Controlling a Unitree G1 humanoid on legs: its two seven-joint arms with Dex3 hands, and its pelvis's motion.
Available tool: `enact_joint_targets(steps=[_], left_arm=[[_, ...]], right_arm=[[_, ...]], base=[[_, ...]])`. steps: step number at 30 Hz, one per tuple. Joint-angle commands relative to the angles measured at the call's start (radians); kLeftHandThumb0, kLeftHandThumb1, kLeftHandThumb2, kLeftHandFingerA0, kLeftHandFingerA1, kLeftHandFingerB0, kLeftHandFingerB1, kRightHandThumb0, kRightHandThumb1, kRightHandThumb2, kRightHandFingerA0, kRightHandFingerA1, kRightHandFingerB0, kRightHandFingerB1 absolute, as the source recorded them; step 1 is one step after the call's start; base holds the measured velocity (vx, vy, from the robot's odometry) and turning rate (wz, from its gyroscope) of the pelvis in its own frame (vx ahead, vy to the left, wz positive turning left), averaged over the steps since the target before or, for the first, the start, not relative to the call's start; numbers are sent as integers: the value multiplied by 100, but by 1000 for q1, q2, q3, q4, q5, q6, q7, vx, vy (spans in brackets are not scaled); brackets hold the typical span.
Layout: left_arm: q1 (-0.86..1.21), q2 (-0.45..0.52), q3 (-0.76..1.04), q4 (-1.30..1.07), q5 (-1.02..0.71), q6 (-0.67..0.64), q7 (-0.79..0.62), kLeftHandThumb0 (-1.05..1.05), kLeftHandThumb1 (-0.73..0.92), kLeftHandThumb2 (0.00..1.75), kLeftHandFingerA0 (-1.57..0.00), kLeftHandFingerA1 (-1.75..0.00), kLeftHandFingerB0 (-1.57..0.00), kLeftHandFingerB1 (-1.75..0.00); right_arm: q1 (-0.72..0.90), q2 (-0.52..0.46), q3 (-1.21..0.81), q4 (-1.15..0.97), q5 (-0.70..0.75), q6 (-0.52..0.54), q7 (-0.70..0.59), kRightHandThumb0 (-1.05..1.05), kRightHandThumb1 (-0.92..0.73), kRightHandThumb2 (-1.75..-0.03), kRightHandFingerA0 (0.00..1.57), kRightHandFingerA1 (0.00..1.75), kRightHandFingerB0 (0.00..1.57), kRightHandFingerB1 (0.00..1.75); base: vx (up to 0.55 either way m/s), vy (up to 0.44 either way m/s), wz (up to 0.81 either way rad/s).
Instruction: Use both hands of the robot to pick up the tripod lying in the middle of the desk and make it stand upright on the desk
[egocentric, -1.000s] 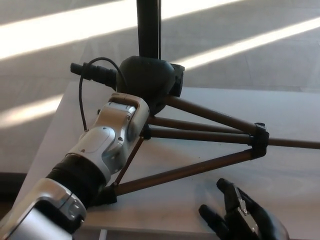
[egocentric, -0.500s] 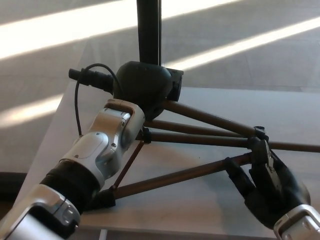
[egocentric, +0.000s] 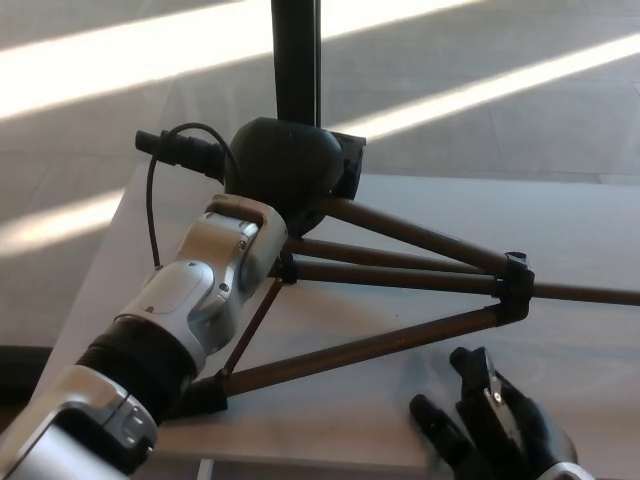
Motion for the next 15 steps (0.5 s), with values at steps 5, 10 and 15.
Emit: enact_joint_targets(steps=[5, 10, 15], left_arm=[[-37, 7, 0, -5, 11, -6, 13, -19, 64, 85, -86, -174, -73, -143], [-14, 2, 0, -4, 5, -35, 50, -18, 58, 81, -89, -175, -75, -148], [6, 1, 1, -26, 1, -25, 25, -17, 59, 76, -86, -175, -73, -146]], right_arm=[[56, 82, 24, 27, 16, -4, -9, -82, -61, -95, 5, 42, 14, 48], [-15, 84, -30, 51, 39, -48, -25, -76, -60, -97, 1, 35, 12, 45], [-83, 108, -82, 55, 49, -102, -69, -72, -61, -95, 3, 40, 13, 47]], base=[[0, 0, 0], [0, 0, 0], [0, 0, 0]])
